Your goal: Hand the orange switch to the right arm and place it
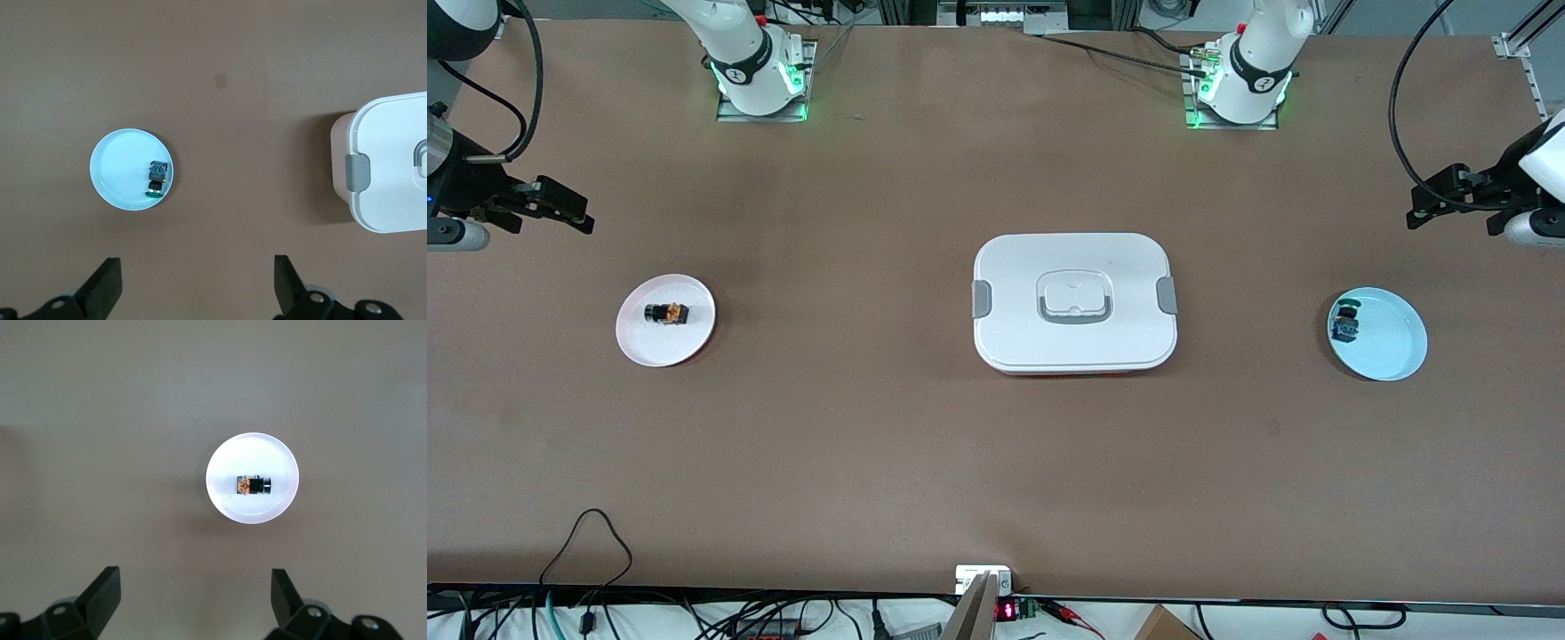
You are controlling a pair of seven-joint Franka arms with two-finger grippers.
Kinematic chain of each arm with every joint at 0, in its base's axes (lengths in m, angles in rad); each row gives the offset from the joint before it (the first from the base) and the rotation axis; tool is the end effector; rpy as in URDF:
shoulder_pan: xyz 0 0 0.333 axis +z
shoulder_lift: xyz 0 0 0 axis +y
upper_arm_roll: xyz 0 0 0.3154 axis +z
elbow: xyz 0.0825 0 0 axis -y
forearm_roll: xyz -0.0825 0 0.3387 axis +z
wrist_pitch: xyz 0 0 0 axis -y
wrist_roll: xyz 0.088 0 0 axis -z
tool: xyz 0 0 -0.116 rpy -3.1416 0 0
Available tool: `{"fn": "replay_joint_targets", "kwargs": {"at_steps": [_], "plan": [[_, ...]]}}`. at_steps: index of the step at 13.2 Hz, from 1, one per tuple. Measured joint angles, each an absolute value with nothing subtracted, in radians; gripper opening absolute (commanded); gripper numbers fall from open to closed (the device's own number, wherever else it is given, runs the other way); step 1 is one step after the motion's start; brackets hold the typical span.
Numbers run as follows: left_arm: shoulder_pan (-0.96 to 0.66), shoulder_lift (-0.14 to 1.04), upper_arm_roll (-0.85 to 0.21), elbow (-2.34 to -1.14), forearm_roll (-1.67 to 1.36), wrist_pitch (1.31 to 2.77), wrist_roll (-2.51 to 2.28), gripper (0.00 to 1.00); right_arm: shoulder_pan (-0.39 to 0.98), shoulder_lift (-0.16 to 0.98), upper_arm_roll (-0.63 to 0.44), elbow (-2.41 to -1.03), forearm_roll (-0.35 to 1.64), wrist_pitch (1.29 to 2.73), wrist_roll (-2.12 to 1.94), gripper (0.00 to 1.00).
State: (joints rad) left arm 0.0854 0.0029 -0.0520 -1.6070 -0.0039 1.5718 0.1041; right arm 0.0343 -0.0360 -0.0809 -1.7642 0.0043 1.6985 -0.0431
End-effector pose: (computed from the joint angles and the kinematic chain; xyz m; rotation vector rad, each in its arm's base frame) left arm 0.5083 0.0166 0.5981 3.1324 -0.1107 -0.0591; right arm 0.5025 -0.0236 0.5609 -3.1328 0.0063 0.0462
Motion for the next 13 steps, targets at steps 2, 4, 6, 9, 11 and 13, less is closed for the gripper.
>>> {"fn": "replay_joint_targets", "kwargs": {"at_steps": [2,4,6,9,11,13], "plan": [[0.085,0.003,-0.052,-1.607,-0.004,1.572,0.104,1.00,0.034,-0.050,-0.078,-1.761,0.004,1.689,-0.043,1.00],[0.085,0.003,-0.052,-1.607,-0.004,1.572,0.104,1.00,0.034,-0.063,-0.075,-1.737,0.004,1.645,-0.043,1.00],[0.085,0.003,-0.052,-1.607,-0.004,1.572,0.104,1.00,0.034,-0.070,-0.074,-1.726,0.004,1.628,-0.043,1.00],[0.085,0.003,-0.052,-1.607,-0.004,1.572,0.104,1.00,0.034,-0.071,-0.074,-1.725,0.004,1.607,-0.043,1.00],[0.085,0.003,-0.052,-1.607,-0.004,1.572,0.104,1.00,0.034,-0.071,-0.074,-1.725,0.004,1.601,-0.043,1.00],[0.085,0.003,-0.052,-1.607,-0.004,1.572,0.104,1.00,0.034,-0.071,-0.074,-1.725,0.004,1.600,-0.043,1.00]]}}
